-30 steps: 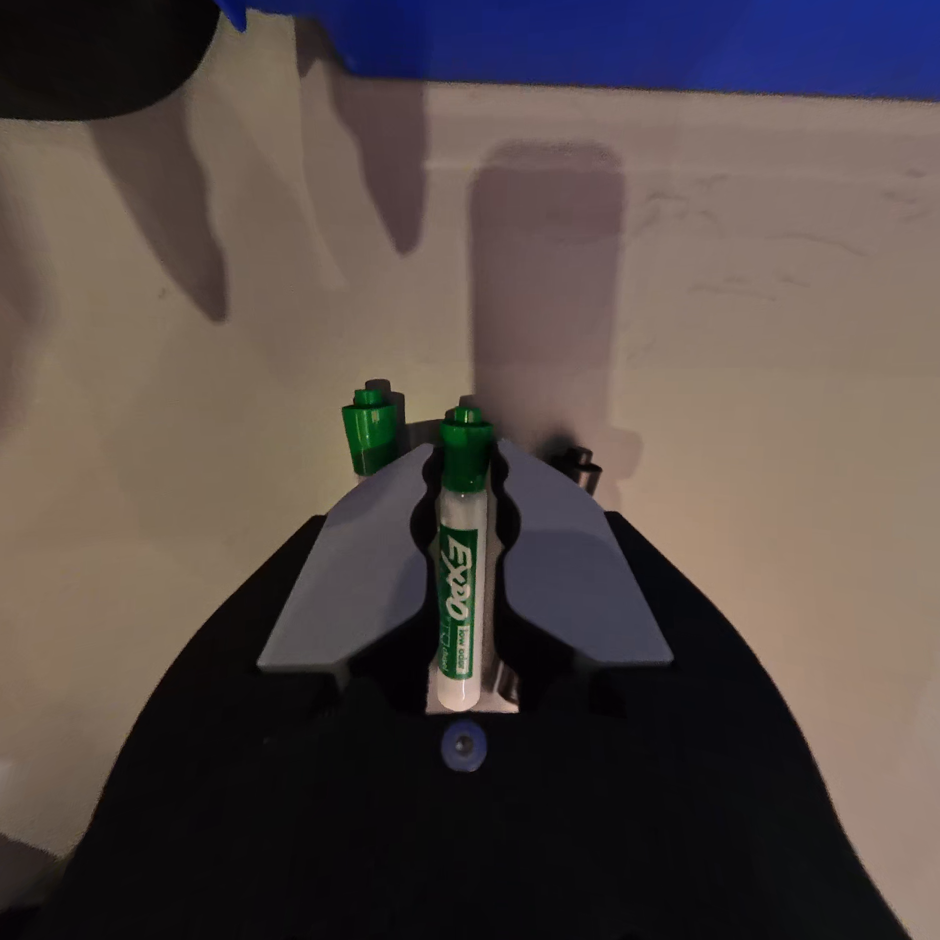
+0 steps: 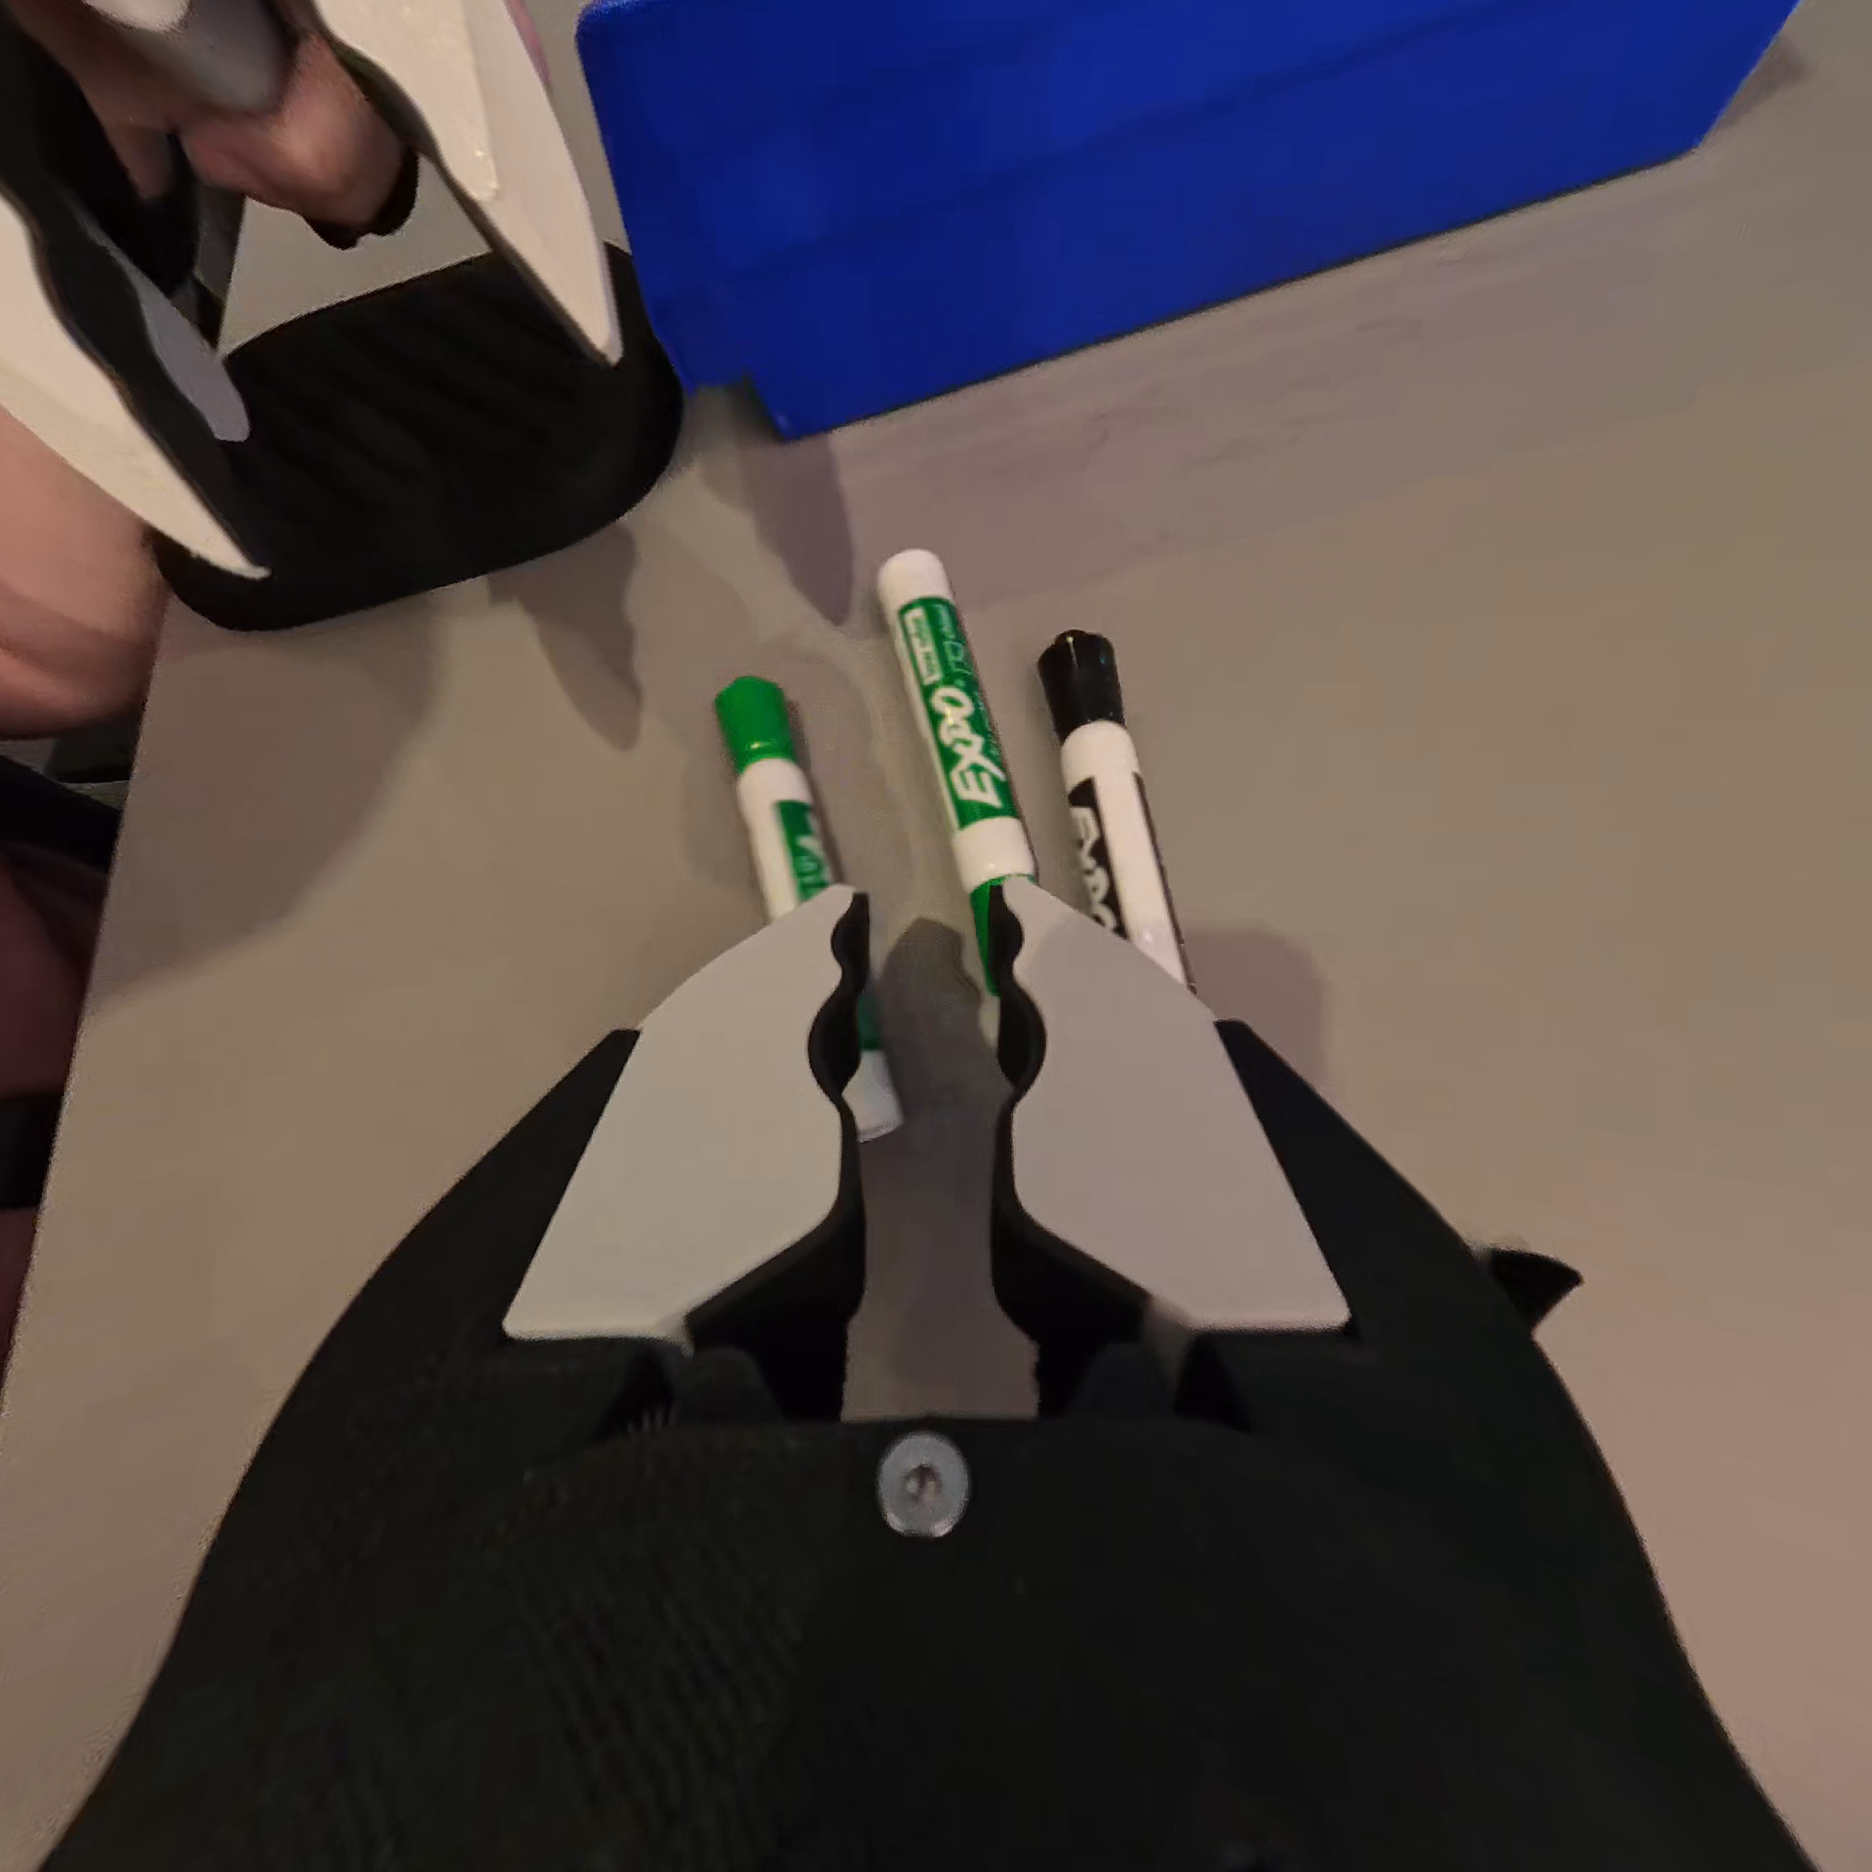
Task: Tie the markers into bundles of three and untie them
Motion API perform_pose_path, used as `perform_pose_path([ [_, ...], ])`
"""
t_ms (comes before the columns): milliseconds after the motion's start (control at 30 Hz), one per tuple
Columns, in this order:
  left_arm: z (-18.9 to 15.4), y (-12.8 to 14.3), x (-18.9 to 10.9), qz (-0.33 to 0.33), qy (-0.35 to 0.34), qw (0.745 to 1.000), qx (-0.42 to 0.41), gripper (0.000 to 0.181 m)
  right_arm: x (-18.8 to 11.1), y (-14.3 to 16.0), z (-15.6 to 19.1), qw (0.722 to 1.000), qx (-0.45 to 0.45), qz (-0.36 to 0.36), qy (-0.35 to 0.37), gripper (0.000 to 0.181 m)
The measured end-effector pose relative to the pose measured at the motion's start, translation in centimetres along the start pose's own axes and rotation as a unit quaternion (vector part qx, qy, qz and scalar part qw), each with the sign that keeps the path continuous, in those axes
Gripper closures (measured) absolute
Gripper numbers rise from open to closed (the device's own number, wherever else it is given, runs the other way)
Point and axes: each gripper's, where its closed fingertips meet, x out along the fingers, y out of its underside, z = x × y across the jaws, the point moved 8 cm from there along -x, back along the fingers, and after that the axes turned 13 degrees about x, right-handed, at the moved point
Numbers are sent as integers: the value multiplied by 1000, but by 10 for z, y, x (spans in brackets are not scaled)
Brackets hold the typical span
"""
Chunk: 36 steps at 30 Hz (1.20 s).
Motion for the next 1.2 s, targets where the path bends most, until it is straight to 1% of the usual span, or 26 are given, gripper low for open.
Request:
perform_pose_path([
  [100, 0, 1, 2, 3, 1, 1000, -6, 120, -7, 0, 1, 999, -29, -21, 37, 148],
  [167, -1, 2, 4, 6, -3, 1000, -15, 120, -11, 0, -6, 995, -58, -21, 81, 146],
  [200, -3, 2, 6, 11, -6, 1000, -27, 120, -11, 0, -10, 994, -63, -15, 87, 139],
  [233, -6, 0, 9, 16, -10, 999, -35, 121, -10, 2, -10, 996, -54, -4, 66, 139],
  [300, -18, -5, 21, 1, -17, 999, -40, 124, -9, 3, 8, 999, -48, -6, -25, 143],
  [333, -25, -8, 30, -8, -17, 999, -40, 127, -7, 3, 17, 997, -68, -13, -35, 143],
  [367, -31, -8, 39, -11, -15, 999, -37, 129, -4, 3, 18, 995, -102, -14, 1, 143],
  [400, -37, -6, 49, -8, -10, 999, -34, 130, -3, 2, 14, 988, -142, -11, 53, 143],
  [433, -43, -3, 57, 7, 12, 999, -33, 130, -1, -2, 9, 981, -170, -14, 89, 141],
  [467, -50, -1, 65, 24, 38, 998, -31, 129, 3, -7, 3, 979, -178, -18, 97, 140],
  [500, -55, 1, 72, 40, 56, 997, -26, 129, 8, -10, -3, 982, -170, -17, 83, 140],
  [567, -62, 8, 85, 87, 64, 994, 0, 129, 18, -16, -15, 988, -148, -1, 53, 144],
  [600, -65, 11, 89, 105, 73, 992, 10, 124, 21, -18, -20, 988, -147, 4, 53, 145],
  [667, -64, 16, 94, 132, 54, 990, 22, 126, 26, -21, -25, 985, -162, 16, 60, 149],
  [700, -63, 15, 94, 122, 53, 991, 17, 131, 29, -21, -29, 984, -164, 26, 61, 150],
  [767, -56, 16, 93, 119, 42, 992, 7, 130, 34, -19, -36, 986, -151, 46, 57, 151],
  [833, -46, 19, 90, 128, 25, 991, 5, 129, 39, -16, -37, 988, -139, 58, 35, 160],
  [900, -37, 22, 83, 133, 1, 991, -4, 129, 40, -11, -35, 987, -138, 75, 16, 160],
  [1067, -23, 20, 62, 100, -43, 993, -39, 129, 29, 1, -27, 986, -137, 94, -7, 161],
  [1167, -19, 19, 53, 92, -66, 993, -39, 127, 25, 6, -23, 985, -139, 101, -25, 161],
  [1200, -19, 19, 50, 88, -68, 993, -42, 126, 25, 7, -21, 984, -143, 104, -25, 155],
])
